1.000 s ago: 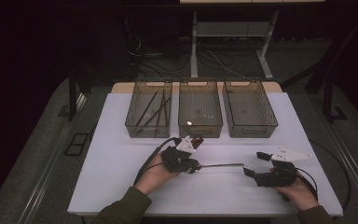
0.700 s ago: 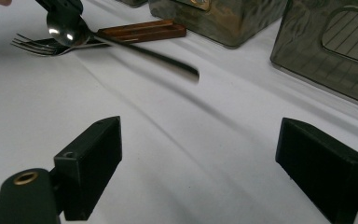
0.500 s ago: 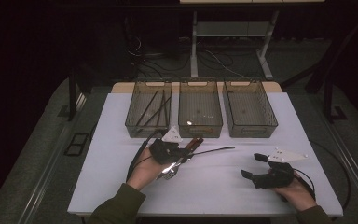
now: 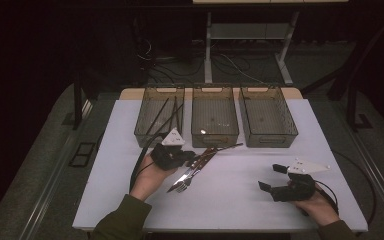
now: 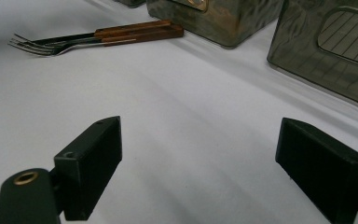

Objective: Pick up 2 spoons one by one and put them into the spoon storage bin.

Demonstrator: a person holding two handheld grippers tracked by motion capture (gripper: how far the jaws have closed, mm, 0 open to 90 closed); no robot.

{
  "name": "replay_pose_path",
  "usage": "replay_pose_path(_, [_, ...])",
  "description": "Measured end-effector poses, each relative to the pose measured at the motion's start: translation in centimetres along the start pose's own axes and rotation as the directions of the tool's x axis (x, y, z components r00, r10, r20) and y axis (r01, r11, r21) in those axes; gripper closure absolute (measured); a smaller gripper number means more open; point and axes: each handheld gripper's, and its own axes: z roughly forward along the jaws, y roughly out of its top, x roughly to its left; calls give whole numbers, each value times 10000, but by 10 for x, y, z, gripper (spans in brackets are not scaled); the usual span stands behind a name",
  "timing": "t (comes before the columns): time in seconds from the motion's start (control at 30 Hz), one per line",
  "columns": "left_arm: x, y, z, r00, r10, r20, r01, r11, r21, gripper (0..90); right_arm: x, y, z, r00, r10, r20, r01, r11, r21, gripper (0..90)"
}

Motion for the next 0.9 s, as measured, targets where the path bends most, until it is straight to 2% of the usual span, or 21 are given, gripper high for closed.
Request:
replay_pose_path(0.23, [7, 5, -1, 9998, -178, 71, 179, 9995, -240, 885, 0, 0, 0, 10000, 46, 58, -46, 10000, -3, 137])
replay_pose_path(0.4, [16, 18, 0, 9994, -352, -13, 351, 9987, -380, 885, -1, 0, -2, 9998, 141, 125, -141, 9999, -54, 137])
replay_pose_path(0.6, [28, 40, 1, 9987, -331, -396, 315, 9986, -415, 885, -2, -1, -3, 9997, 159, 190, -157, 9998, -94, 138])
replay_pose_path(0.67, [31, 46, 1, 9968, -535, -586, 508, 9976, -474, 885, -2, -1, -4, 9996, 193, 194, -191, 9998, -93, 138])
replay_pose_path(0.7, [35, 50, 1, 9964, -470, -707, 441, 9981, -421, 885, -2, -1, -4, 9996, 197, 201, -195, 9998, -98, 138])
replay_pose_path(0.73, [37, 52, 2, 9945, -678, -792, 635, 9964, -558, 885, -2, -1, -4, 9996, 202, 199, -200, 9997, -103, 138])
replay_pose_path(0.83, [44, 61, 6, 9909, -870, -1028, 811, 9949, -600, 885, -2, -1, -4, 9996, 218, 202, -216, 9997, -123, 138])
replay_pose_path(0.9, [51, 66, 10, 9888, -863, -1218, 804, 9954, -521, 885, -2, -1, -4, 9996, 216, 188, -214, 9997, -105, 138])
